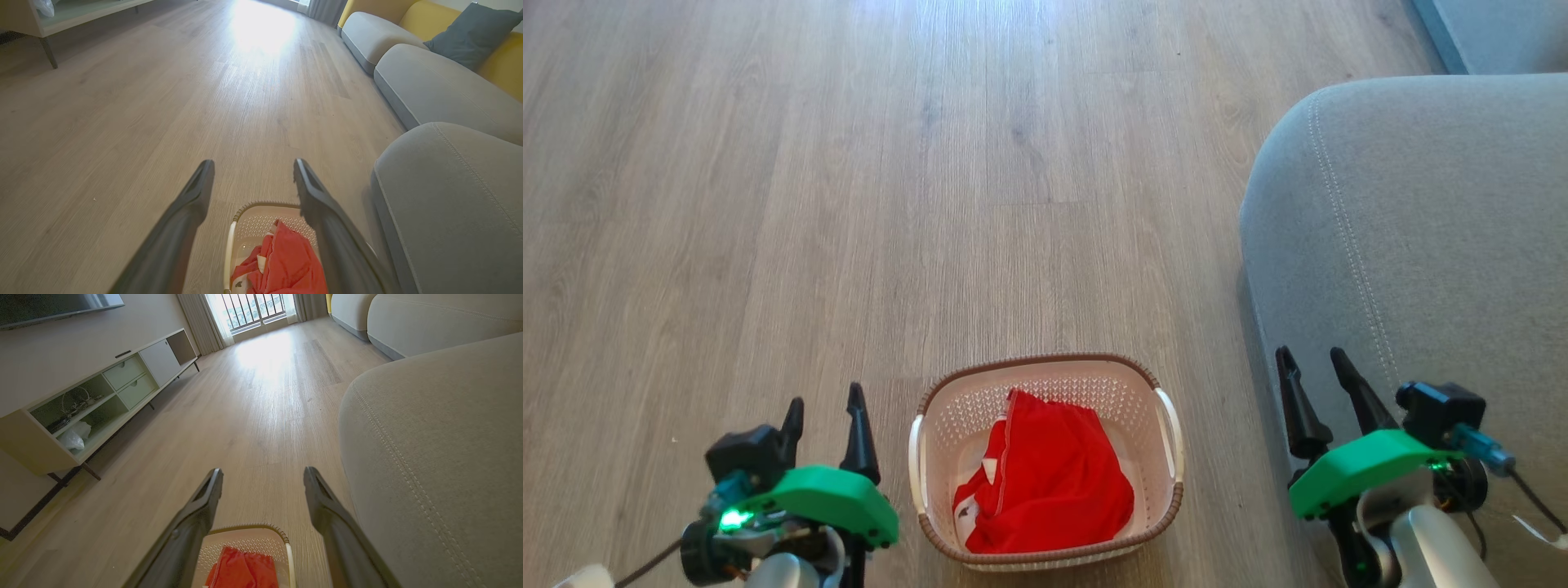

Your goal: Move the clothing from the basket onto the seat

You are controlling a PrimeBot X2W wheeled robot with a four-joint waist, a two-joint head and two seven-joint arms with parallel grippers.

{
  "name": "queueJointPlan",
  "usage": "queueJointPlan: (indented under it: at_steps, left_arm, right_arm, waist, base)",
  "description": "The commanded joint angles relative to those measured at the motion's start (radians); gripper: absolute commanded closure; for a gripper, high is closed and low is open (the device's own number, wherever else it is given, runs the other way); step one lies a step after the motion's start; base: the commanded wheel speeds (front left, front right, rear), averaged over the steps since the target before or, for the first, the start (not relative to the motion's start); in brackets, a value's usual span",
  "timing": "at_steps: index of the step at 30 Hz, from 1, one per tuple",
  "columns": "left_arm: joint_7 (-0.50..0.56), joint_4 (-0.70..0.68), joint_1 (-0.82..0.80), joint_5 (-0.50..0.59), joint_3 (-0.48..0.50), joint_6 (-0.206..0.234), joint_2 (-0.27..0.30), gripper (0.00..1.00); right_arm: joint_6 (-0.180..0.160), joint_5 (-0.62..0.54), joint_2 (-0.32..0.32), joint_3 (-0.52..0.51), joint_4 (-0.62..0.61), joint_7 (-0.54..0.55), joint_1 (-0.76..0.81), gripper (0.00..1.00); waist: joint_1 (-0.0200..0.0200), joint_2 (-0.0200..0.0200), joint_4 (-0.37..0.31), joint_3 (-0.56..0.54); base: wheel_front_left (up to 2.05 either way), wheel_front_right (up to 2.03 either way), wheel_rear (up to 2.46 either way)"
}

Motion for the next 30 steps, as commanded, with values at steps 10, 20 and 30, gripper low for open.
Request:
queueJointPlan:
  at_steps: [10, 20, 30]
  left_arm:
    - [-0.044, -0.040, -0.055, 0.146, -0.028, 0.047, 0.003, 0.00]
    - [-0.073, -0.037, -0.055, 0.259, -0.070, 0.079, 0.004, 0.00]
    - [-0.082, -0.031, -0.056, 0.281, -0.086, 0.084, 0.004, 0.00]
  right_arm:
    - [0.000, -0.115, -0.020, 0.055, 0.022, -0.044, -0.085, 0.00]
    - [0.000, -0.190, -0.026, 0.099, 0.113, -0.074, -0.106, 0.00]
    - [0.000, -0.209, -0.030, 0.118, 0.141, -0.083, -0.127, 0.00]
  waist:
    - [0.0000, 0.0000, -0.001, -0.005]
    - [0.0000, 0.0000, -0.004, -0.012]
    - [0.0000, 0.0000, -0.009, -0.009]
  base:
    - [0.00, 0.00, 0.00]
    - [0.00, 0.00, 0.00]
    - [0.00, 0.00, 0.00]
